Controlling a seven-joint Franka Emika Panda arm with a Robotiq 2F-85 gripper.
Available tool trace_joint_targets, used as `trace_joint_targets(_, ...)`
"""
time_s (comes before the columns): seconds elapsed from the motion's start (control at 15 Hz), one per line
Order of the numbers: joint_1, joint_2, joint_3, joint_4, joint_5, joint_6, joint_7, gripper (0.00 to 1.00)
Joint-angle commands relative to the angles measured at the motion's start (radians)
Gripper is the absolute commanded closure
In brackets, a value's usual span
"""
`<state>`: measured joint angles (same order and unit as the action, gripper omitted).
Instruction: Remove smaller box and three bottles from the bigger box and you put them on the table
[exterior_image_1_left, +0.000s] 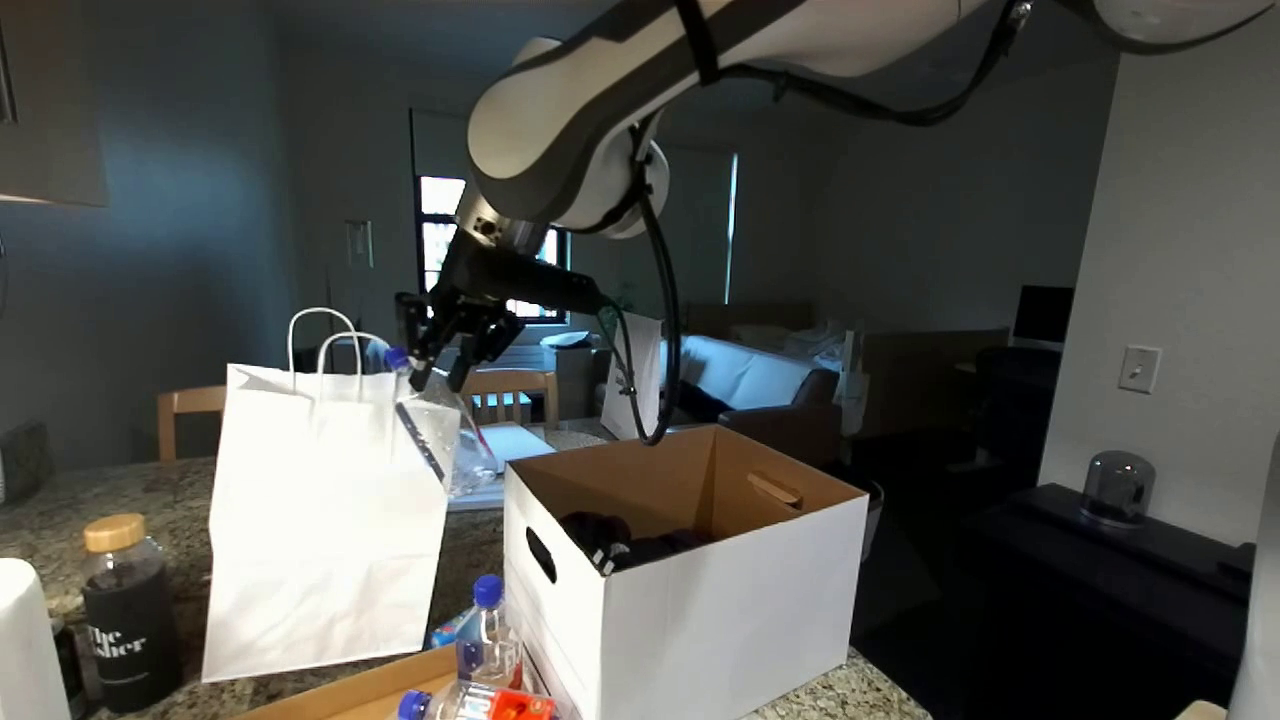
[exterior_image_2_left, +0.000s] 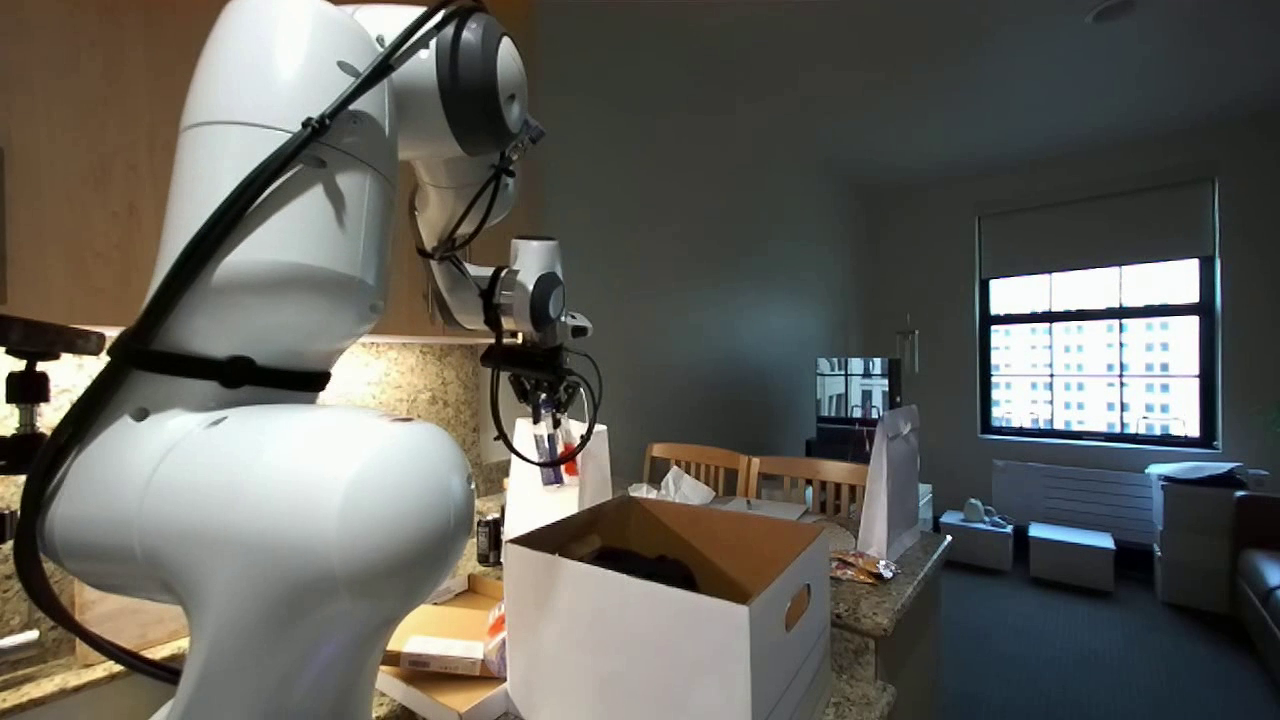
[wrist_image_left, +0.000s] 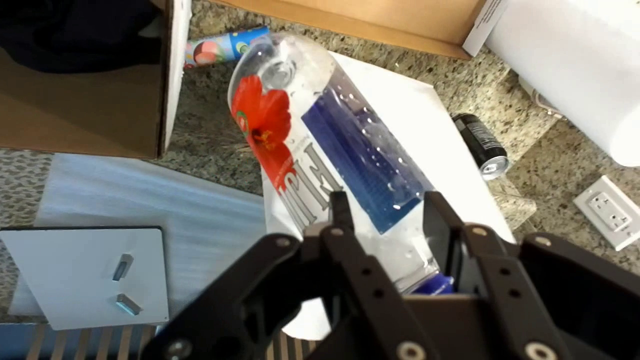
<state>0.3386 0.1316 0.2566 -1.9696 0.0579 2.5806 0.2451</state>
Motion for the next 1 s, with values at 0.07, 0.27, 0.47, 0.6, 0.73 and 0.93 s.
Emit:
trace_joint_targets(0.07,0.012,-0.079,0.035,-0.119,0.008,0.051,0.001,0.85)
trace_joint_targets(0.27,0.017,-0.077,0.061,-0.145,0.045,0.039,-0.038,0.85)
trace_joint_targets(0.47,0.025,-0.055,0.101,-0.175,0.114,0.063,-0.119,0.85)
trace_joint_targets(0.6,0.032,-0.037,0.128,-0.191,0.151,0.084,-0.179,0.85)
trace_joint_targets(0.73,0.040,-0.012,0.148,-0.198,0.172,0.113,-0.229,0.85)
trace_joint_targets(0.93,0.039,0.056,0.183,-0.183,0.218,0.153,-0.316,0.85)
